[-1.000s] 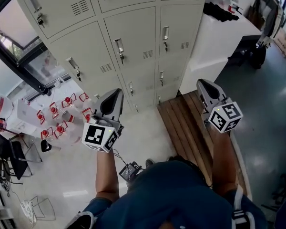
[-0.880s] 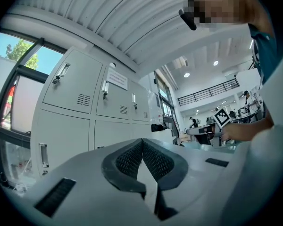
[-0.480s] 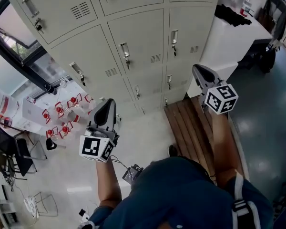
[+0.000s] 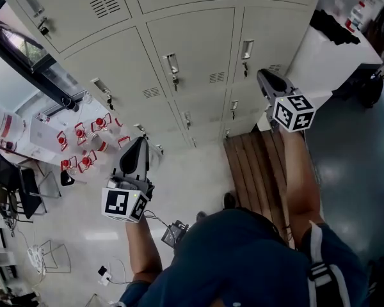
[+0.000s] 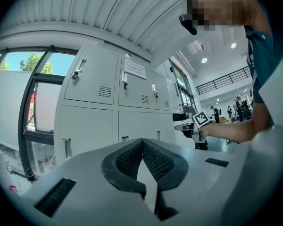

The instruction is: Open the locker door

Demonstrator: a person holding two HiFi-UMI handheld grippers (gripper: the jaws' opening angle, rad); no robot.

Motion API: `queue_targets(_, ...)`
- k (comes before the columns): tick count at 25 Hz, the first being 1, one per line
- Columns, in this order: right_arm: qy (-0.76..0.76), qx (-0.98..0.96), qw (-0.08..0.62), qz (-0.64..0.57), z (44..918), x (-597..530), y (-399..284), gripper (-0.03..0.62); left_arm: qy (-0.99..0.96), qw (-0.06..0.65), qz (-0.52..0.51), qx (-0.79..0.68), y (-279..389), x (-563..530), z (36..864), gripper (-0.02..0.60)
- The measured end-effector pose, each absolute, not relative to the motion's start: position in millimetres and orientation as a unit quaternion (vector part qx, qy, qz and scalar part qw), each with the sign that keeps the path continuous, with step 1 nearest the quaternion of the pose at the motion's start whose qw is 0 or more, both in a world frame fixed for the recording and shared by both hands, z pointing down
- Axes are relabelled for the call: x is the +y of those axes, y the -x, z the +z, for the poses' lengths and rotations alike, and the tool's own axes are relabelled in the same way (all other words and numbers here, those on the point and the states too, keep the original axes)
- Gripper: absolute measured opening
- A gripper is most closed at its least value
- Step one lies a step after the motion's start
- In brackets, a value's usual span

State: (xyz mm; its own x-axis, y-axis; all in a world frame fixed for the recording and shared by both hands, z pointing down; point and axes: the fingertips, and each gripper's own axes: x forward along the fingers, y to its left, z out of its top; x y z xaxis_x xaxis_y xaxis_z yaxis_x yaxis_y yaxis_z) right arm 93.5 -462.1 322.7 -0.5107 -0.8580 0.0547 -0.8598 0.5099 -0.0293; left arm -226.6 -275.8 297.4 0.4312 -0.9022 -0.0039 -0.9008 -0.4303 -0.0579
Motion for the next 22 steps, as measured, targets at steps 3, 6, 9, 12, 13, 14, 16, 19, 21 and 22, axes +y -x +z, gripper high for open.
queue_targets(3, -0.491, -0.87, 0.023, 0.025, 330, -492, -99, 0.038, 0.839, 0.02, -0.021, 0.543, 225, -284, 304, 0.017)
queue_targets(6, -0.489, -0.872, 0.03, 0.024, 339, -518, -102, 0.041, 0.834, 0.013, -0.03, 0.551, 223, -292, 312, 0.017)
queue_targets(9, -0.484, -0.874, 0.04, 0.025, 351, -543, -103, 0.061, 0.829, 0.007, -0.04, 0.557, 220, -299, 320, 0.017)
queue_targets(12, -0.477, -0.877, 0.048, 0.028, 362, -565, -102, 0.081, 0.824, 0.001, -0.049, 0.564, 217, -303, 326, 0.017)
queue_targets(13, -0.475, -0.878, 0.05, 0.031, 366, -572, -102, 0.087, 0.823, 0.0, -0.052, 0.566, 215, -304, 328, 0.017)
queue_targets(14, -0.473, -0.879, 0.052, 0.033, 369, -579, -102, 0.094, 0.822, -0.001, -0.055, 0.567, 214, -305, 330, 0.017)
queue_targets(16, -0.471, -0.88, 0.057, 0.036, 376, -592, -102, 0.105, 0.819, -0.004, -0.061, 0.57, 210, -307, 333, 0.017)
queue_targets(19, -0.47, -0.88, 0.067, 0.038, 385, -610, -101, 0.114, 0.816, -0.007, -0.069, 0.574, 207, -311, 339, 0.016)
queue_targets(21, -0.469, -0.879, 0.074, 0.039, 392, -620, -101, 0.115, 0.814, -0.01, -0.073, 0.576, 206, -312, 342, 0.017)
queue_targets(22, -0.468, -0.879, 0.077, 0.04, 395, -624, -100, 0.115, 0.814, -0.012, -0.074, 0.577, 206, -313, 344, 0.017)
